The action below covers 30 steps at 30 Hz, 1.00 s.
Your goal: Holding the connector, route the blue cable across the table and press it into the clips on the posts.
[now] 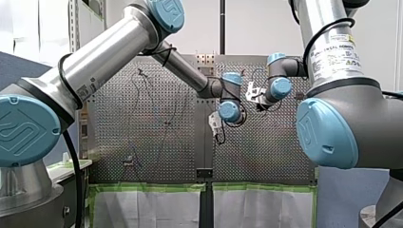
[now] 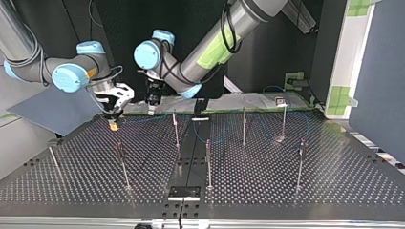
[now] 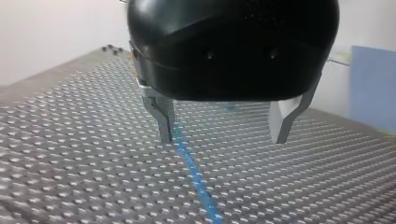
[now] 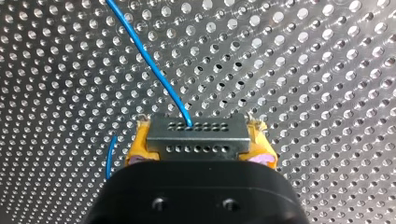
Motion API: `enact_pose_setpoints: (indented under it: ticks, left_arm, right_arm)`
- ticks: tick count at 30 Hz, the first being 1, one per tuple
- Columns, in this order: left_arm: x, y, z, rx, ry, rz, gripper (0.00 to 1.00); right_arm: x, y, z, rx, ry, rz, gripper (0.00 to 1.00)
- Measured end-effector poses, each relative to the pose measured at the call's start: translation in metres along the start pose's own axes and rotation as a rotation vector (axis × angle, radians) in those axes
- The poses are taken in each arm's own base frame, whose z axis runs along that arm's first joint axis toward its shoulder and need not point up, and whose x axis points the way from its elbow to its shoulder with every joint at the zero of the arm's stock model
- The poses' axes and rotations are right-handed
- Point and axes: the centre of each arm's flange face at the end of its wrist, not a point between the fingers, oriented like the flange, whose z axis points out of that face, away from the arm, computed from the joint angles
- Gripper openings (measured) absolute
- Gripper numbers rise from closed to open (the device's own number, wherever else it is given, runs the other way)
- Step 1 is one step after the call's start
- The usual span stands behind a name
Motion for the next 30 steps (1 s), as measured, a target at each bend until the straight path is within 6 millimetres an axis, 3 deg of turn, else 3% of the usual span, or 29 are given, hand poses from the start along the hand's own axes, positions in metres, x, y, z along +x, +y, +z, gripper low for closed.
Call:
enact_pose_setpoints:
  ticks: [6, 18, 23, 30]
  left_arm:
    - [-0.008, -0.003, 0.014, -0.001, -0.026, -0.015, 1.00]
    - [0.025, 0.016, 0.051, -0.074, 0.002, 0.006, 1.00]
    - [0.015, 0.009, 0.065, -0.069, -0.031, -0.011, 1.00]
    - [0.008, 0.005, 0.068, -0.068, -0.038, -0.014, 1.00]
  right_arm:
    - [0.000, -0.002, 0.000, 0.003, 0.000, -0.001, 0.00]
    - [-0.001, -0.004, 0.000, 0.008, -0.001, -0.001, 0.00]
    - [0.000, -0.003, 0.000, 0.007, 0.000, -0.001, 0.00]
    - [0.000, -0.001, 0.000, 0.003, 0.001, -0.001, 0.00]
